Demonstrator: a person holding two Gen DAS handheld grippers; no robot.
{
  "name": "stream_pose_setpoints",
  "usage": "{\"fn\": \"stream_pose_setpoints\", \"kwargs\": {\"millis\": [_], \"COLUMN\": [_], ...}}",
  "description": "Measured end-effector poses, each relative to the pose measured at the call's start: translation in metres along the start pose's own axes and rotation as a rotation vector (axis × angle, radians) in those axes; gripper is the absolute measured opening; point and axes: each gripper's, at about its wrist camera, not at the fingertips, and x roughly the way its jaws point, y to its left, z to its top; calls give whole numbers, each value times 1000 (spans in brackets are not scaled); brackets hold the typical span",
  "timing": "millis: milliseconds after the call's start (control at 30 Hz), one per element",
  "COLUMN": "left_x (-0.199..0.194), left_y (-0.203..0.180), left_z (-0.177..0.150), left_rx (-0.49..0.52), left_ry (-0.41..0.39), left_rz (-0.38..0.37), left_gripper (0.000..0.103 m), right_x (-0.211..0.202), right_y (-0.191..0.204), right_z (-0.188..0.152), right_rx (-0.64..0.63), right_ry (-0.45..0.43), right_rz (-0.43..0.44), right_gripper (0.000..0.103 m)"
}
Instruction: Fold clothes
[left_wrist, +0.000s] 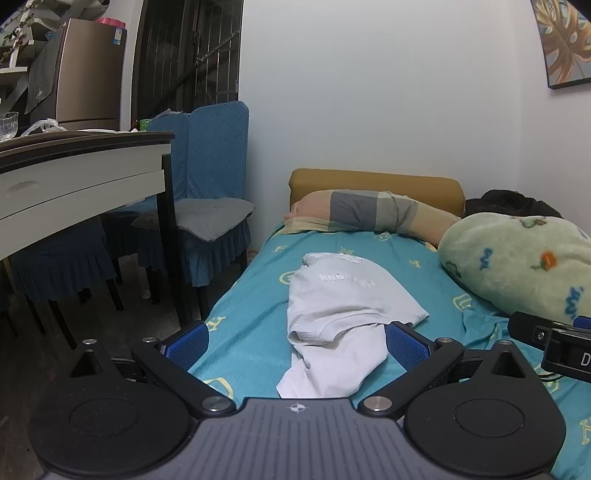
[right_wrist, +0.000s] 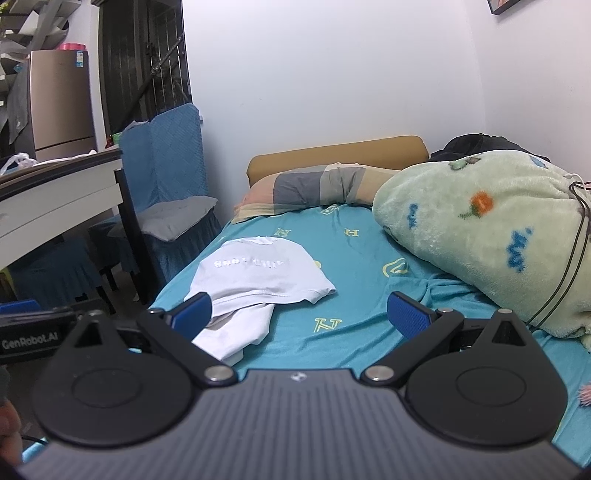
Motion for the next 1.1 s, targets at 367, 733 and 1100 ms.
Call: {"fn": "stream_pose_setpoints", "kwargs": {"millis": [367,733,1100], "left_x": [7,54,177], "left_y": [4,10,-9], "left_z": [-4,-9,-23], "left_rx": [-3,24,-20], "left_ry": [37,149,304], "left_rz": [-16,-19,-16], "left_gripper": [103,103,98], "right_x": [2,23,67], "right_y": [0,-17,-44], "right_z": [1,62,31], "right_rx": [22,17,106], "right_ry": [5,-117,8], "right_rz": [-2,-12,145], "right_gripper": [103,103,103]}}
